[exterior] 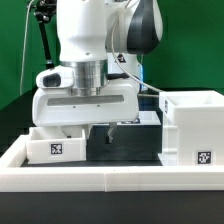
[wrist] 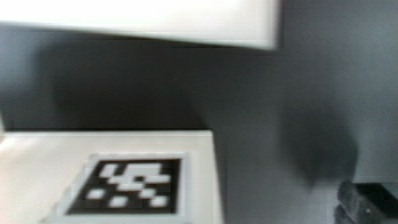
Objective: Assemble drawer
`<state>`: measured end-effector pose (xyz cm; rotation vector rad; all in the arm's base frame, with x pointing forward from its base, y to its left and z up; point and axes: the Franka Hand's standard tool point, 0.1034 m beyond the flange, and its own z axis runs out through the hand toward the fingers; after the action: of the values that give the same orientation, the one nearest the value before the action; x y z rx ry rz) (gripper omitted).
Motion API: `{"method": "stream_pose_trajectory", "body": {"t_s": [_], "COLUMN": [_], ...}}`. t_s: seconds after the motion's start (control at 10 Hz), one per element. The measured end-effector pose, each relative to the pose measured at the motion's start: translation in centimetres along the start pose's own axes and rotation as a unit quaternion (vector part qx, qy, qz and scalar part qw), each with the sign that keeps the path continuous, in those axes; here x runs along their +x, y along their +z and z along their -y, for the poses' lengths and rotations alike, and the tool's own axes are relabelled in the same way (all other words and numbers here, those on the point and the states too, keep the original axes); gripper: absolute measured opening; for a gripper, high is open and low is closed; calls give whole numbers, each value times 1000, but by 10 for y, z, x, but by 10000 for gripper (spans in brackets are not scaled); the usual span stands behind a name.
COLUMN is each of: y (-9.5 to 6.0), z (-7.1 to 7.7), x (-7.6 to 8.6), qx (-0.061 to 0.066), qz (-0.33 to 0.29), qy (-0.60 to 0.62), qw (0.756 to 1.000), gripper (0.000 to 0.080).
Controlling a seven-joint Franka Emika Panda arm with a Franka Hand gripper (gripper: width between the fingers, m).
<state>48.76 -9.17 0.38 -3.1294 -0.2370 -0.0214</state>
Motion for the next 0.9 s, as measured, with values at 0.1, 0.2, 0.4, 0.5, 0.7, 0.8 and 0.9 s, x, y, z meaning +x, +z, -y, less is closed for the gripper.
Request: {"method": "stream_pose_trajectory", "body": {"t_s": [0.1, 0.2, 0.4, 0.5, 0.7, 0.8, 0.9], "y": [0, 0, 0, 0, 0, 0, 0], "z": [-3, -4, -3, -3, -2, -2, -2], "x": [-1, -2, -2, -2, -2, -2, -2], "qx": [1, 1, 1, 1, 1, 1, 1], "qz": [1, 1, 1, 1, 1, 1, 1], "qy": [-15, -18, -19, -18, -19, -19, -19], "qw": [1000, 1000, 1000, 1000, 1000, 1000, 1000], "gripper": [649, 649, 649, 649, 528, 390, 255]}}
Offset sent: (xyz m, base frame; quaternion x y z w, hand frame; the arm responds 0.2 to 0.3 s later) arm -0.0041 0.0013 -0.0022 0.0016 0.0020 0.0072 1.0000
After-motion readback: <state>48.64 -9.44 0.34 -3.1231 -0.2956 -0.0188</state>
